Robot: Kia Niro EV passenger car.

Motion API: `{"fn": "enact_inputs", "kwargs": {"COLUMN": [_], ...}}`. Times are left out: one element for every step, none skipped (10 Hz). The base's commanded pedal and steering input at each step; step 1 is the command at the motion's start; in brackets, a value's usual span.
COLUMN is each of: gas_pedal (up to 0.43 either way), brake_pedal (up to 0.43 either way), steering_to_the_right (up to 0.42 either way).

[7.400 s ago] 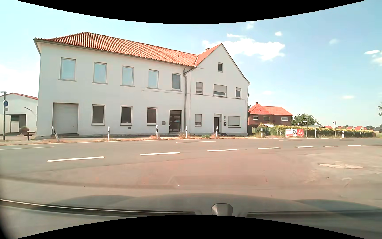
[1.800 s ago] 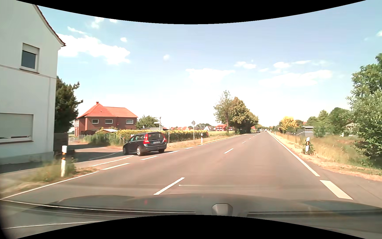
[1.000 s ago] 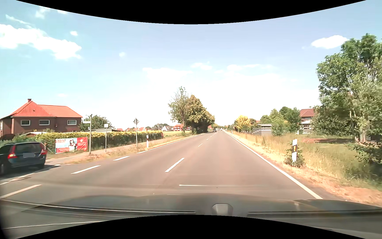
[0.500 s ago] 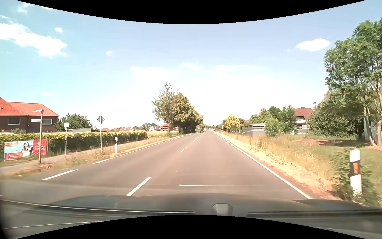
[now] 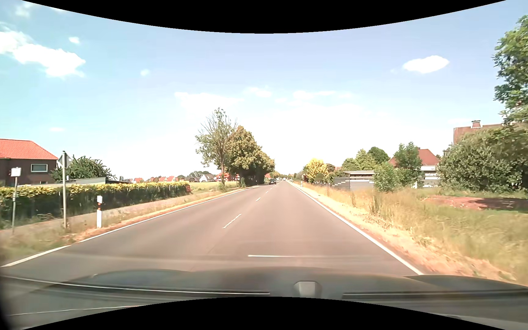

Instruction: Follow the waypoints while adhering to traffic rules and regulations

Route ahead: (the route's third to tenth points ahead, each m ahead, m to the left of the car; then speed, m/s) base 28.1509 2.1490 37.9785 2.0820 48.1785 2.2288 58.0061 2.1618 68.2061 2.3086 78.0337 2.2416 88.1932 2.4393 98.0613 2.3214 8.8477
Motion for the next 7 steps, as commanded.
{"fn": "enact_inputs", "kwargs": {"gas_pedal": [0.37,0.37,0.37,0.37,0.37,0.37,0.37], "brake_pedal": [0.006,0.006,0.006,0.006,0.006,0.012,0.006], "steering_to_the_right": [0.009,0.009,0.008,0.007,0.007,0.007,0.007]}}
